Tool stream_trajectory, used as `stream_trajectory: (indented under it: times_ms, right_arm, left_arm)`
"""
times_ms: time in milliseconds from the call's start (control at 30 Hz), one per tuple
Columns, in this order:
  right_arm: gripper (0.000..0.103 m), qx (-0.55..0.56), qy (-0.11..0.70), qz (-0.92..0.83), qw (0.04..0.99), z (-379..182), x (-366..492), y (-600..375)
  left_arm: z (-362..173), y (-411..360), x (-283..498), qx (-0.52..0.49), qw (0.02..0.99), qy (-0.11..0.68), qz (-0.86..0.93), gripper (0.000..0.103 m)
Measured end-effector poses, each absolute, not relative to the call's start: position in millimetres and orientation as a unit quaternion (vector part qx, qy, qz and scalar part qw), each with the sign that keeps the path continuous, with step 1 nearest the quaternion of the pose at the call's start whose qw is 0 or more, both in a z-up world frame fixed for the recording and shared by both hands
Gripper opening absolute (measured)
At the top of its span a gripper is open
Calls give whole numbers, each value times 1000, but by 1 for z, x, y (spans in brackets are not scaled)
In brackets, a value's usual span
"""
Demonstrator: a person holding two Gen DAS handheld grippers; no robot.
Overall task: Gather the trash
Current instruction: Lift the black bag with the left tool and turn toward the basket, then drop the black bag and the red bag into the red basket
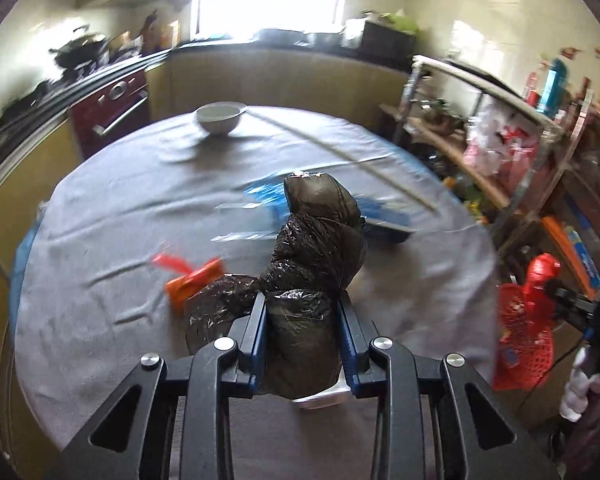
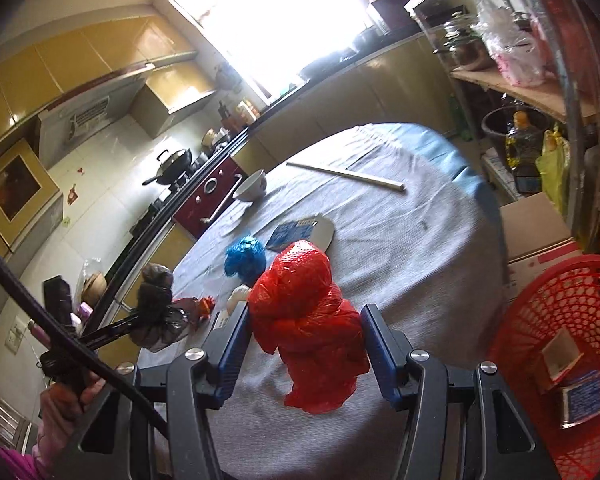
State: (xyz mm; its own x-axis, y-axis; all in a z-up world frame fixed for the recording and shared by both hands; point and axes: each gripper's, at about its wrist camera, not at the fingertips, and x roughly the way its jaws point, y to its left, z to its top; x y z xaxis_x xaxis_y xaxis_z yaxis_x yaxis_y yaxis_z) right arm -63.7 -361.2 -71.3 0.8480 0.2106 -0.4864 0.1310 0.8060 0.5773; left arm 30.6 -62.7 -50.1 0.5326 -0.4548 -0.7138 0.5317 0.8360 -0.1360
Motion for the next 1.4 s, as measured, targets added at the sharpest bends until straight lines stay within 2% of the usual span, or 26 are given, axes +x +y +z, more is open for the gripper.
stream_trajectory:
  times_ms: [233,533,1067,1167,1233,1267,1400]
  right_arm:
    - [59,313,249,-5,916,-58,-95,-388]
    - [59,336,226,-62,912,-59,-149,-435]
    - [61,422,217,-130,871,-106,-221,-507]
    - [63,444,222,-136,857,-117,-228,-516]
    - [64,459,228,-146,846,-125,-232,-523]
    - [65,467,230,-148,841,-128,-234,-526]
    - [66,489,222,-148,830,-136,-240,-535]
  left_arm:
    - [-25,-123,-6,69,854,368,-361,33]
    - [-25,-224,-43,116,802,368,-457,33]
    - [-86,-370,-110,193,695,436,-537,34]
    - [-96,-384,-120,207,687,444,-537,37]
    - [-102,-392,-125,218,682,448,-536,52]
    - [-104,-394,-128,223,684,444,-534,54]
    - [-105,-394,-132,241,692,430,-527,57]
